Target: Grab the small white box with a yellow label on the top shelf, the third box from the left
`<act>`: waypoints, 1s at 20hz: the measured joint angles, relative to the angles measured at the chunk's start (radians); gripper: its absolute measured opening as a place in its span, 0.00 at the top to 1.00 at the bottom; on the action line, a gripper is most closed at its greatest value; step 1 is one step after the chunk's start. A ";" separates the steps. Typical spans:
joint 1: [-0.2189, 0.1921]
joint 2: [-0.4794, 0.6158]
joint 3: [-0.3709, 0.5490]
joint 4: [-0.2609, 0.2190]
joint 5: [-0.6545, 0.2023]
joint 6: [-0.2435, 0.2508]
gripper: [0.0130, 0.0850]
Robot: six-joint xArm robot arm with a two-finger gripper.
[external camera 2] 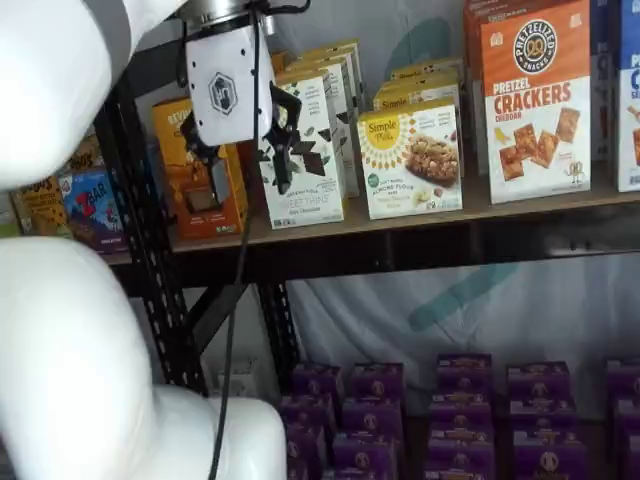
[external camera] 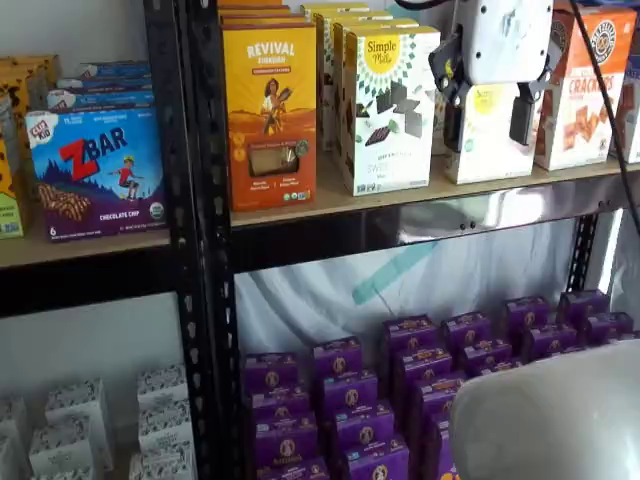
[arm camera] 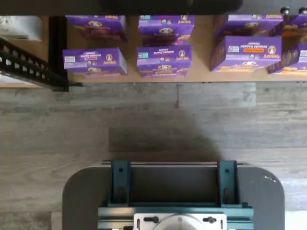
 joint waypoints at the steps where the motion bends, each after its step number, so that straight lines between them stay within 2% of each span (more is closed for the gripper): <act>1: -0.006 0.000 0.002 -0.002 -0.008 -0.006 0.00; 8: -0.079 0.026 0.011 -0.005 -0.064 -0.079 0.00; 20: -0.219 0.132 0.000 -0.008 -0.195 -0.221 0.00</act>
